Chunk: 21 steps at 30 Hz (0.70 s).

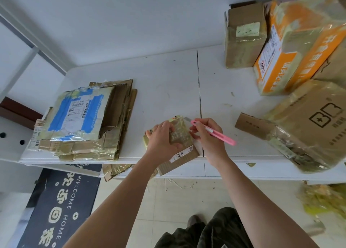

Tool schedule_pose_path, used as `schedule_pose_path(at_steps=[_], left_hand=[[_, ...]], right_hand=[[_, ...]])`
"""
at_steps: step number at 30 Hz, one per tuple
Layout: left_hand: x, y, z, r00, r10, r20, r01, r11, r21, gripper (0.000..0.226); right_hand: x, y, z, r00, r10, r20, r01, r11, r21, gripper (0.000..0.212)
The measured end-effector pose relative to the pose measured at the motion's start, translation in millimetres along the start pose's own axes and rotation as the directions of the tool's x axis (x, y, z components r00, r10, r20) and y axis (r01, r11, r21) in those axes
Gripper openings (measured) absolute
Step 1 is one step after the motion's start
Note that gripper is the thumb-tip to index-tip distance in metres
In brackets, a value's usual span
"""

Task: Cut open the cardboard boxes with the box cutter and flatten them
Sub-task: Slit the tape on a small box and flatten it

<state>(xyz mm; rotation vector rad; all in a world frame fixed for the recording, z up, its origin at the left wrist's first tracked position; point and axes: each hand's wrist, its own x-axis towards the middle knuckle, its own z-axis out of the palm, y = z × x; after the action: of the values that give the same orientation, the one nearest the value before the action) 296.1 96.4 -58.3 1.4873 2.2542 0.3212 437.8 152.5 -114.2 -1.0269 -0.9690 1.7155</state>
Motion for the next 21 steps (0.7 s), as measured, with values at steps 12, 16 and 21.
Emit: schedule_pose_path(at_steps=[12,16,21], left_hand=[[-1.4,3.2,-1.9,1.000,-0.015,0.008,0.015,1.000,-0.002,0.046],[-1.8,4.2,-1.8,1.000,-0.021,0.013,0.021,1.000,0.002,0.046],[-2.4,4.2,-2.4,1.000,-0.018,0.017,0.018,1.000,-0.010,0.045]], right_hand=[[2.8,3.7,3.5,1.000,-0.030,-0.009,0.030,0.999,0.011,0.012],[4.8,4.2,2.0,0.999,-0.036,0.010,0.036,0.997,-0.065,0.011],[5.8,1.8,-0.2,0.998,-0.064,0.025,0.067,0.990,-0.128,0.012]])
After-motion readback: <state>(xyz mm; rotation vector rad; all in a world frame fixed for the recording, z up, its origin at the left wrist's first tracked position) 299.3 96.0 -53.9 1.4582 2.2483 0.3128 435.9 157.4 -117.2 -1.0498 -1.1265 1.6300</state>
